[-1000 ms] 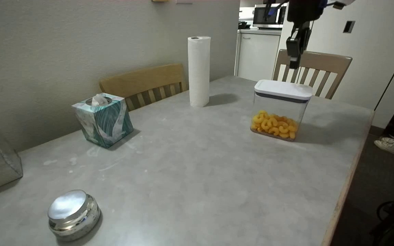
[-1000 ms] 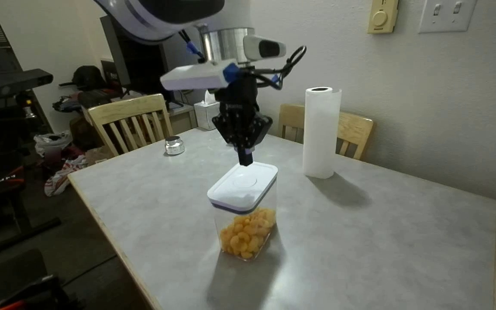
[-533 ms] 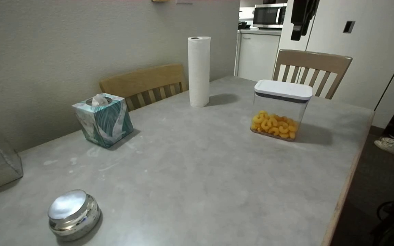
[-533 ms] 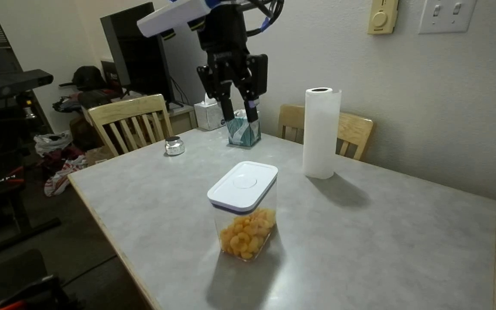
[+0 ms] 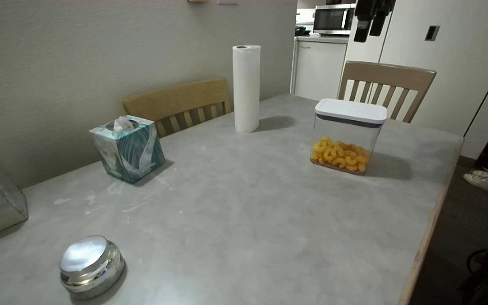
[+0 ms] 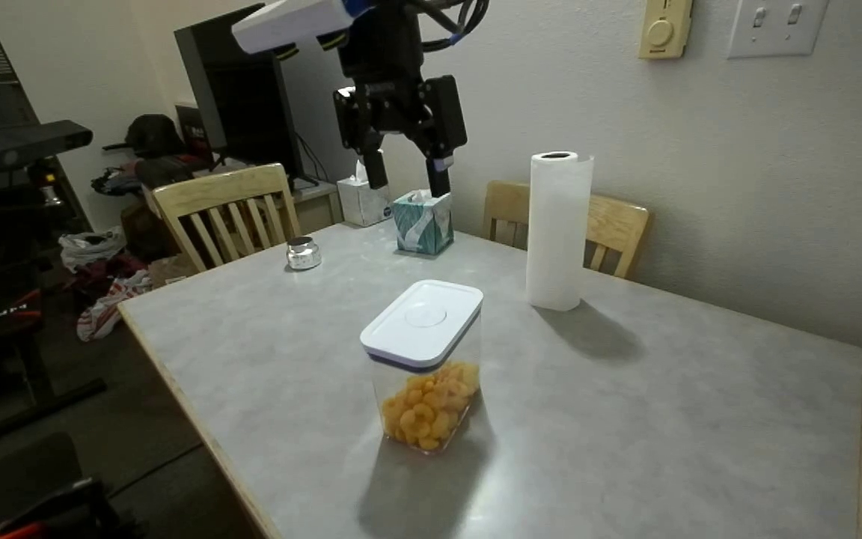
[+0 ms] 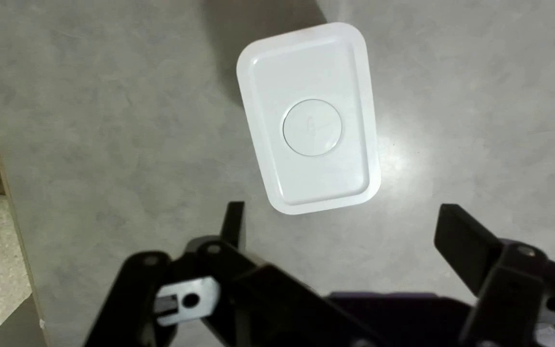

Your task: Place the lid on the container and push the button

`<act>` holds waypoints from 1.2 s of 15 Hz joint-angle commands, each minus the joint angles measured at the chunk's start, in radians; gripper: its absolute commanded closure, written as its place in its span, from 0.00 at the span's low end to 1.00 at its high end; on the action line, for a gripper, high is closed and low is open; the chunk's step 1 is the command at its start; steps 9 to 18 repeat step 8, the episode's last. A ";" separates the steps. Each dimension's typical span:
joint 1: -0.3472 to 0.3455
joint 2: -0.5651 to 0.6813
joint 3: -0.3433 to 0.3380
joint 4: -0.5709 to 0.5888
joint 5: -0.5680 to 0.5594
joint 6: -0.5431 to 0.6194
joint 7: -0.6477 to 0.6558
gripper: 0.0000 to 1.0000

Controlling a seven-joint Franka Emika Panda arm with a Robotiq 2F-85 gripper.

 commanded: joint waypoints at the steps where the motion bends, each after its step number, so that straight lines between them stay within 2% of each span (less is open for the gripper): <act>1: 0.001 -0.015 -0.012 -0.009 0.049 -0.011 -0.023 0.00; 18: 0.004 0.000 -0.009 0.002 0.047 -0.002 -0.002 0.00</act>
